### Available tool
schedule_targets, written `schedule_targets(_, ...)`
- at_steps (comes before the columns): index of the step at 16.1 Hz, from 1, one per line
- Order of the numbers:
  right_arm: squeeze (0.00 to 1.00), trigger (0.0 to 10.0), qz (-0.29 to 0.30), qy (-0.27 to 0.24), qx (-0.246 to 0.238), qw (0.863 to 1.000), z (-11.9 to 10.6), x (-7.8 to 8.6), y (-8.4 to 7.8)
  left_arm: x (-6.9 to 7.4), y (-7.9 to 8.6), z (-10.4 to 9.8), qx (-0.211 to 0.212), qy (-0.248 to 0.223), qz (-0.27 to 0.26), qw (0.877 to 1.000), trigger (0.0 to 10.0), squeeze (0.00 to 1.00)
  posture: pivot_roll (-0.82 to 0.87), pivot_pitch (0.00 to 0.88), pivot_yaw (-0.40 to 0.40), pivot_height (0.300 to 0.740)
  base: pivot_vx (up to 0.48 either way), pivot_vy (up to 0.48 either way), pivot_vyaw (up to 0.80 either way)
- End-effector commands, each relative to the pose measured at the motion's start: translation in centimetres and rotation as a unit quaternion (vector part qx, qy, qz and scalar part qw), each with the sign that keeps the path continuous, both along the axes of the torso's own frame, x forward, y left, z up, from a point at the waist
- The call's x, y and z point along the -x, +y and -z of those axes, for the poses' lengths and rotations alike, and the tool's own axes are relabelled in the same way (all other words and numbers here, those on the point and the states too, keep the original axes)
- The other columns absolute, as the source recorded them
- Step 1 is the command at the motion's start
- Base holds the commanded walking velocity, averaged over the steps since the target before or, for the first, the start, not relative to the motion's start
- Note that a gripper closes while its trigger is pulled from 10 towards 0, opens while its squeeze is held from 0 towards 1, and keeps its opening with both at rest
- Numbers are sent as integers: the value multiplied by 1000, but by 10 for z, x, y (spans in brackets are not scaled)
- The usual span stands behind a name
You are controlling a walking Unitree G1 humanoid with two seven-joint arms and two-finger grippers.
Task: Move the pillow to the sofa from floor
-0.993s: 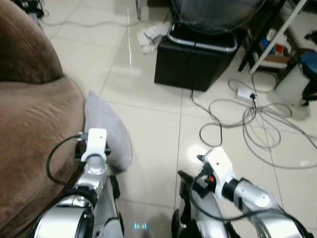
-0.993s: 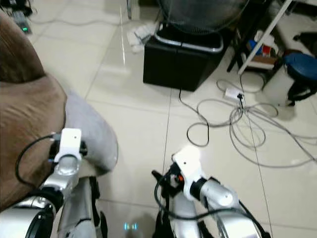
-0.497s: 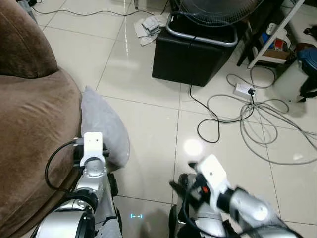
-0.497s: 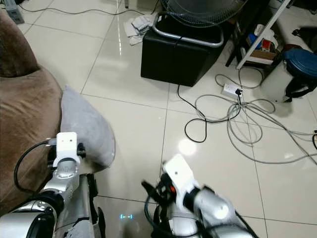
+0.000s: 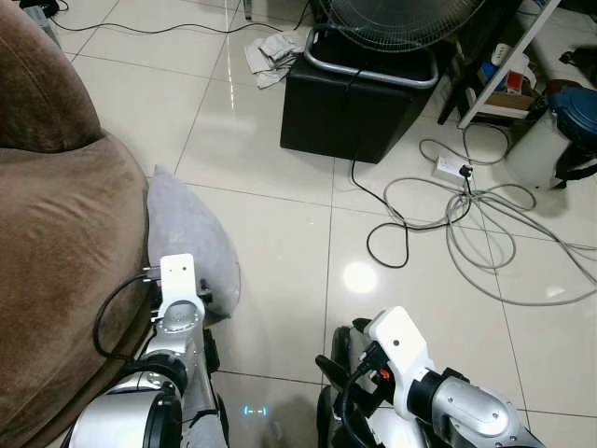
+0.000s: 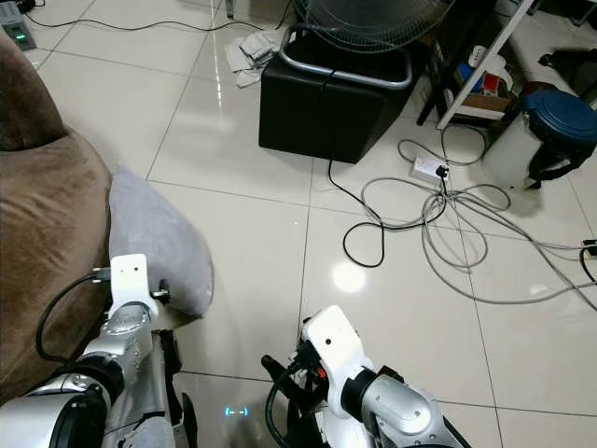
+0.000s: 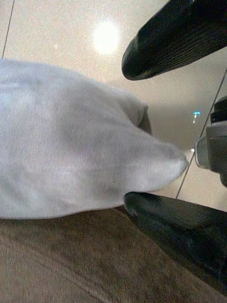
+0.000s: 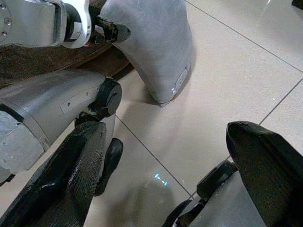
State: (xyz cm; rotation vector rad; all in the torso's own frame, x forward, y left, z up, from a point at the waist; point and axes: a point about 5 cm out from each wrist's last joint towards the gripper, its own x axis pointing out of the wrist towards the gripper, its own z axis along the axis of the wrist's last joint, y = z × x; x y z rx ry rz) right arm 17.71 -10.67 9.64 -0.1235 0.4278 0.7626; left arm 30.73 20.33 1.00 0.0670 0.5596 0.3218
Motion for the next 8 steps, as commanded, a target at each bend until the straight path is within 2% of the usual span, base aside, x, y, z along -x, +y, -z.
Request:
schedule_targets(1,0,10000,7,10,5,1000,1,4,-2,5,-3,7,10,25,5,1000,0,0,-165,217,-120,567,0,0,0)
schedule_targets(5,0,10000,-7,40,-2,999,4,11,-1,11,2,12,-3,46,6,999,0,0,-157,220,-117,567,0,0,0)
schedule_targets(8,0,10000,-9,43,0,999,3,14,-4,11,8,10,-23,42,2,999,0,0,-158,223,-115,567,0,0,0)
